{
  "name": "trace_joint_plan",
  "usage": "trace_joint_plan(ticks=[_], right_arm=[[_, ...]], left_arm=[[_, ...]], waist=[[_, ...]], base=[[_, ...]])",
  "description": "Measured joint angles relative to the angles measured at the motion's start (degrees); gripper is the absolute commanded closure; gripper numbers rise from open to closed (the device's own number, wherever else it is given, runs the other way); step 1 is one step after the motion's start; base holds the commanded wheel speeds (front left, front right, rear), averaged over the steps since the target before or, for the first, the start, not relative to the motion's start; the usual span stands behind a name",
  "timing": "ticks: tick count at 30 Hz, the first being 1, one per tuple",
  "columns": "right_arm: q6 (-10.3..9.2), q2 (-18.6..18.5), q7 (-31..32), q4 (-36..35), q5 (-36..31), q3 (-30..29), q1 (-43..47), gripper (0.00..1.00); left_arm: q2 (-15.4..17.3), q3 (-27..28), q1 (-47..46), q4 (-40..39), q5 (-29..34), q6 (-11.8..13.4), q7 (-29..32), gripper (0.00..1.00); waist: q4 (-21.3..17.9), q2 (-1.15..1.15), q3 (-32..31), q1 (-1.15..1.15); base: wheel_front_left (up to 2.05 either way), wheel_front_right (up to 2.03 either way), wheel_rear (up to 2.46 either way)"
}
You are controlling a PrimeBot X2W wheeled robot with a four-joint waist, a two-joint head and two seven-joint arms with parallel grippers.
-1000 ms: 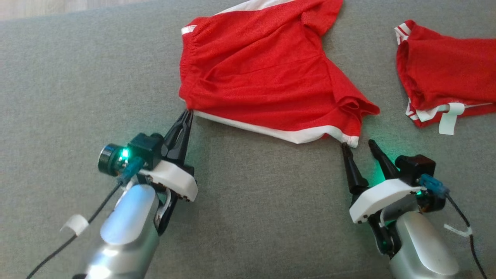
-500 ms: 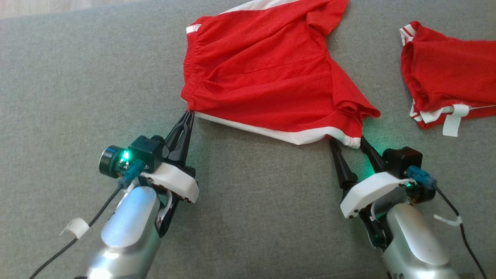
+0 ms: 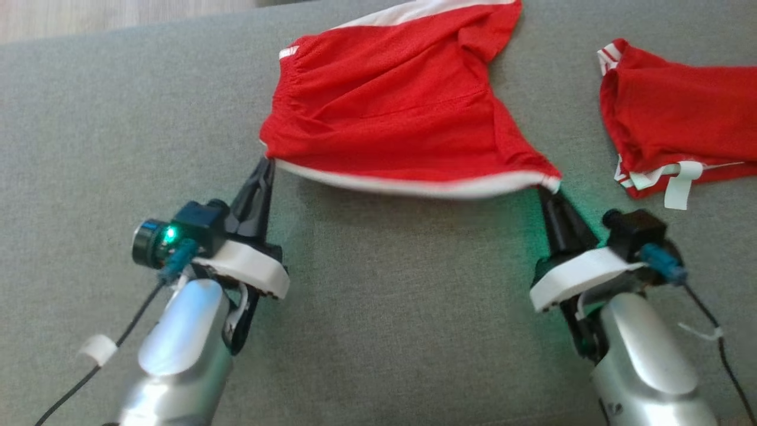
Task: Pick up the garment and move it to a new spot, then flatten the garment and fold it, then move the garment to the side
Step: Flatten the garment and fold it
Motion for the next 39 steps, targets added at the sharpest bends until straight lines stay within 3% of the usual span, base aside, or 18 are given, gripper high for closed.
trace_joint_plan(ticks=[6,18,27,33,39], right_arm=[[0.00,-0.63,-0.79,-7.57,-1.76,-1.00,-0.07,1.00],[0.00,-6.61,1.18,-20.47,-2.44,0.35,-3.32,1.00],[0.00,-8.22,4.89,-32.43,-2.35,-0.29,-5.86,1.00],[0.00,-8.22,9.91,-40.57,-2.35,-0.63,-3.00,1.00],[0.00,-8.45,14.18,-42.55,-2.31,-1.09,-3.46,1.00]], left_arm=[[0.78,2.14,0.84,-3.64,-1.11,0.57,-0.01,1.00],[2.75,4.91,-2.99,-15.10,-3.37,2.72,3.56,1.00],[6.76,7.82,-4.99,-32.82,-3.20,7.24,10.62,1.00],[10.11,9.09,-2.08,-45.23,-2.76,10.04,18.01,1.00],[11.58,9.12,-2.04,-47.63,-2.94,9.99,23.48,1.00]], waist=[[-0.40,0.00,-2.09,0.00],[0.18,0.00,-8.34,-0.01],[0.11,0.00,-13.82,-0.01],[-0.01,0.00,-13.97,-0.01],[0.24,0.00,-11.25,-0.01]], base=[[0.00,0.00,0.00],[0.00,0.00,0.00],[0.00,0.00,0.00],[0.00,0.00,0.00],[0.00,0.00,0.00]])
